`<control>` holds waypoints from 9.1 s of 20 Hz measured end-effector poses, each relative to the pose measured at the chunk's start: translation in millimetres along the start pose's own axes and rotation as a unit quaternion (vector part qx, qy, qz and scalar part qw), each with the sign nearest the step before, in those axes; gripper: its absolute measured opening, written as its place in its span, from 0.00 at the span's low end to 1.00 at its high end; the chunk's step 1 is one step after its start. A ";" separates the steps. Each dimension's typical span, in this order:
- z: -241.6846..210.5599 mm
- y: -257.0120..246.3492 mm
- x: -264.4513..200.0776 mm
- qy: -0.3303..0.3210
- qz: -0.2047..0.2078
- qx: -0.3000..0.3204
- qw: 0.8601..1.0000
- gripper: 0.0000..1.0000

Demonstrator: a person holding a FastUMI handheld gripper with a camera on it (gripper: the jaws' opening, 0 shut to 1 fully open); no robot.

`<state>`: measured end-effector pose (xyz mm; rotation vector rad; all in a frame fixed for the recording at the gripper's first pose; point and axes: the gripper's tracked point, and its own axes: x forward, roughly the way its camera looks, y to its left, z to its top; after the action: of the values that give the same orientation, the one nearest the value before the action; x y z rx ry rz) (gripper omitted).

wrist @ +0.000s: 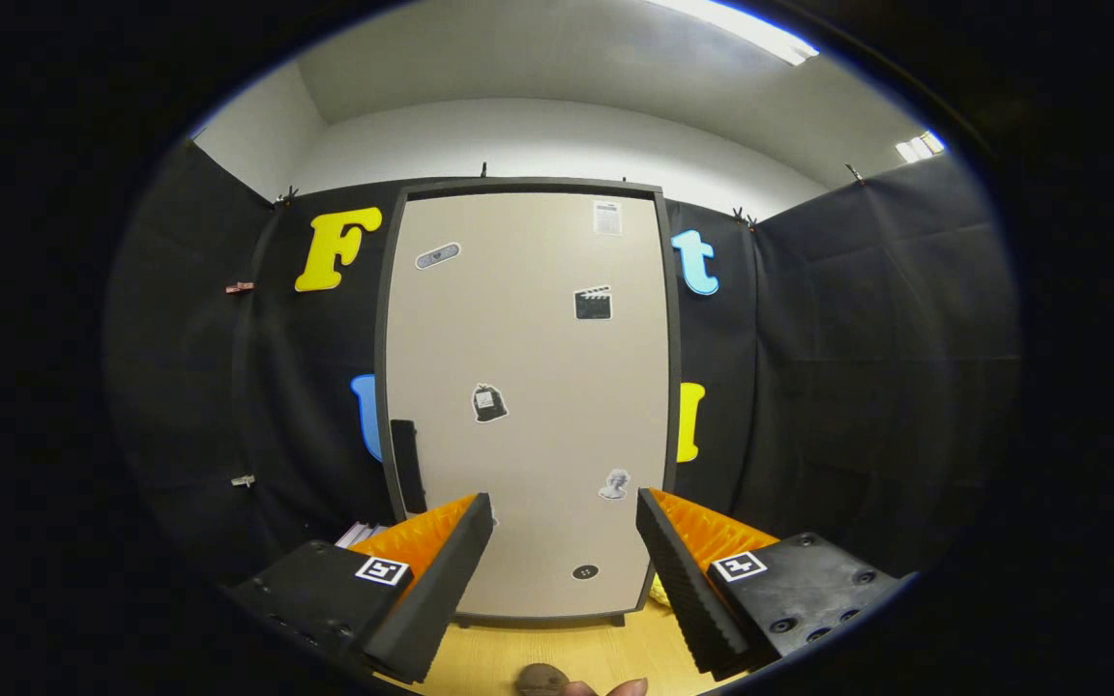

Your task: Open the shoe cabinet door, grab the shoes and put them into the shoe cabinet, then close the shoe cabinet door.

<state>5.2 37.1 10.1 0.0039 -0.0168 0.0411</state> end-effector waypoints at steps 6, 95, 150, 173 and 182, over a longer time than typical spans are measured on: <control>10.3 59.8 31.6 -0.011 0.037 0.009 0.999 0.98; -42.9 -170.3 -48.0 -0.002 -0.076 0.011 0.997 0.11; -170.3 48.2 210.0 0.231 0.050 0.062 0.970 0.11; -244.5 32.8 453.9 0.301 0.005 0.049 0.952 0.18; -216.1 37.0 404.5 0.295 0.027 0.021 0.955 0.87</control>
<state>411.4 91.6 -199.1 0.0331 0.5829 0.0962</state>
